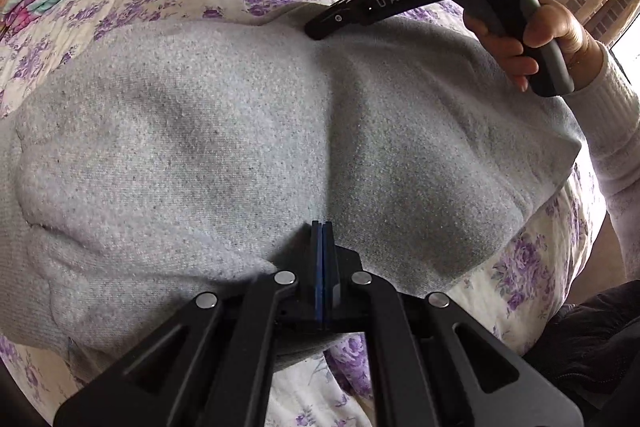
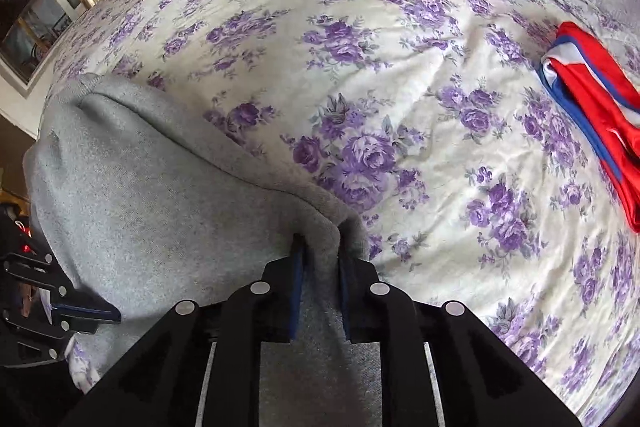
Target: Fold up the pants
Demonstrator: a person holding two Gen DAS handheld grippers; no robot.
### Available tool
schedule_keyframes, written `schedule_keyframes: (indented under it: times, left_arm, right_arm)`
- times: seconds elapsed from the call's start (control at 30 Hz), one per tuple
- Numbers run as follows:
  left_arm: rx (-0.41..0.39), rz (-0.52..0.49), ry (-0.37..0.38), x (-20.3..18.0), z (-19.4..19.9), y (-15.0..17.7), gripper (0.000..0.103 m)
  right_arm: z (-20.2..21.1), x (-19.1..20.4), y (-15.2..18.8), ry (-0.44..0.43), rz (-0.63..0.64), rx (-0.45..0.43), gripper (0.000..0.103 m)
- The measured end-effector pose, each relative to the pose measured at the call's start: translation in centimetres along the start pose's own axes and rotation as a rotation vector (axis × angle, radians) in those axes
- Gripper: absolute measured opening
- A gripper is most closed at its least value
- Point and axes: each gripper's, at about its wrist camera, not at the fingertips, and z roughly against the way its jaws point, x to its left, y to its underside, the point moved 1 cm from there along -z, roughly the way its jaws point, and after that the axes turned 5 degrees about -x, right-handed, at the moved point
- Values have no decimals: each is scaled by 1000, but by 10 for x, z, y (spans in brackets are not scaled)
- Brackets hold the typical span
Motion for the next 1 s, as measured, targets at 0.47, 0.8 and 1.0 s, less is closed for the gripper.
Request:
schedule_keyframes:
  times: [0.47,0.8,1.0]
  left_arm:
    - [40,4,20,-40,-42,-145,0]
    - [46,-13,-58,-45,-86,-147,0]
    - [25,-30,-48,-42,-83,-140,1]
  right_arm:
    - [162,-9,109,320,-242,-226,53]
    - [121,52,187,113,-403,-231,21]
    - [76,74,197,183,-404,-165,21]
